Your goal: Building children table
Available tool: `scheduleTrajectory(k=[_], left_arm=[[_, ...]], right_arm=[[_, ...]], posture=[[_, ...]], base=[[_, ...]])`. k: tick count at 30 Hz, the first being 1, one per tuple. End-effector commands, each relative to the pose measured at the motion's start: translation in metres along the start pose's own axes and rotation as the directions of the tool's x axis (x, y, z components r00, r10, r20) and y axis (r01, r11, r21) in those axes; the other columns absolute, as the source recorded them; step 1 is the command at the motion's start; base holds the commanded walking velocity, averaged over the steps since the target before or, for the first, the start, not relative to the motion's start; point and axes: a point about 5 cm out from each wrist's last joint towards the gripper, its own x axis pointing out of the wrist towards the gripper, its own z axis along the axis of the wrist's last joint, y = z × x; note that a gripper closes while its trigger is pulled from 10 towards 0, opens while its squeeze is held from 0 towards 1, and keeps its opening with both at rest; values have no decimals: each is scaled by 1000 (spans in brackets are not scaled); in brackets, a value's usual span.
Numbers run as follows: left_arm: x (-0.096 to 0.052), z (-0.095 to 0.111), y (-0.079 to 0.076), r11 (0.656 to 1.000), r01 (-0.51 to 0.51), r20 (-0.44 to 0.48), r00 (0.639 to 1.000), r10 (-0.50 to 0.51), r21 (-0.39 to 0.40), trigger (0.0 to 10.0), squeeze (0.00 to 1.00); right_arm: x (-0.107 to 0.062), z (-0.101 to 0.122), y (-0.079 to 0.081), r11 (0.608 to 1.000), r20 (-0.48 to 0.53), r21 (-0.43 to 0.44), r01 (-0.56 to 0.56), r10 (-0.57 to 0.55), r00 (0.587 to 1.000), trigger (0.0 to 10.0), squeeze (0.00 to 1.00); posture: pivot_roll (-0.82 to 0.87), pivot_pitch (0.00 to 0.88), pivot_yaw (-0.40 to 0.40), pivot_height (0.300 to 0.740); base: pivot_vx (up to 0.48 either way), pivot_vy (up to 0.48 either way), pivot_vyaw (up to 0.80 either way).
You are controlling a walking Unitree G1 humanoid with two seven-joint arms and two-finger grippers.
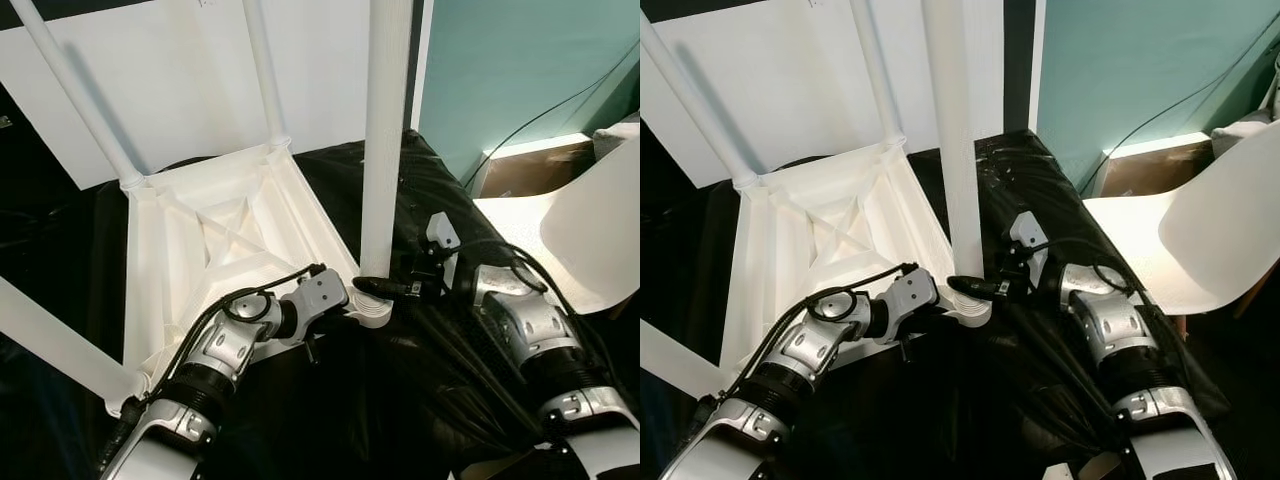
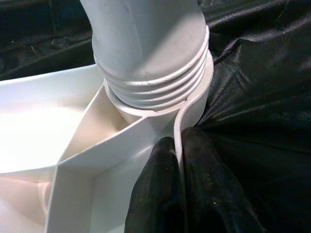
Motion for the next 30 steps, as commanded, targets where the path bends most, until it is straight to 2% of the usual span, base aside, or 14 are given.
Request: scheduleTrajectory(k=[1,3,4,5,6,7,19,20,22,23,27,28,29,30], left_arm=[[2,-42,-18,990,-8,-97,995,-6,-142,10000,0],[3,-42,-18,990,-7,-97,995,-6,-142,10000,0],[4,-41,-18,990,-8,-93,996,-5,-143,10000,0],[4,-41,-18,990,-8,-93,996,-5,-143,10000,0],[5,-40,-19,990,-9,-90,996,-4,-144,10000,0],[5,-40,-19,990,-9,-90,996,-4,-144,10000,0],[4,-41,-19,990,-4,-99,995,-10,-139,10000,0],[4,-41,-19,991,-1,-98,995,-12,-137,10000,0],[4,-40,-19,991,0,-98,995,-13,-137,10000,0],[5,-40,-19,991,0,-97,995,-14,-137,10000,0],[5,-40,-19,990,1,-95,995,-14,-138,10000,0],[6,-40,-19,990,2,-95,995,-15,-138,10000,0],[6,-40,-19,990,2,-94,995,-16,-139,10000,0],[6,-40,-19,990,3,-93,996,-16,-140,10000,0]], right_arm=[[8,-10,13,991,-18,58,-119,121,993,0,0],[10,-12,12,994,-23,77,-76,78,997,0,0],[23,-12,16,987,48,89,137,-141,989,0,0],[23,-12,16,987,48,89,137,-141,989,0,0],[33,-11,25,898,143,146,416,-435,889,0,0],[33,-11,30,862,171,163,479,-503,847,0,0],[26,-17,36,794,186,123,595,-607,772,0,0],[33,-18,40,841,151,130,525,-540,828,10000,0],[36,-19,42,855,137,137,500,-516,846,10000,0],[37,-17,43,875,148,146,462,-481,864,10000,1000],[34,-19,42,945,134,116,307,-321,937,10000,1000],[33,-20,40,955,124,95,282,-293,948,10000,608],[30,-19,36,975,105,43,216,-220,970,10000,0],[26,-18,31,987,89,-3,160,-159,983,10000,0]], posture=[[-15,0,28,740],[-15,0,28,740],[-15,0,28,740],[-15,0,28,740],[-7,0,18,740],[-7,0,18,740],[-4,0,21,740],[-15,0,26,740],[-15,0,26,740],[-15,0,26,740],[-22,0,28,740],[-22,0,28,740],[-23,0,27,740],[-23,0,27,740]], base=[[0,0,0],[0,0,0],[0,0,0],[0,0,0],[0,0,0],[0,0,0],[0,0,0],[0,0,0],[0,0,0],[0,0,0],[0,0,0],[0,0,0],[0,0,0],[0,0,0]])
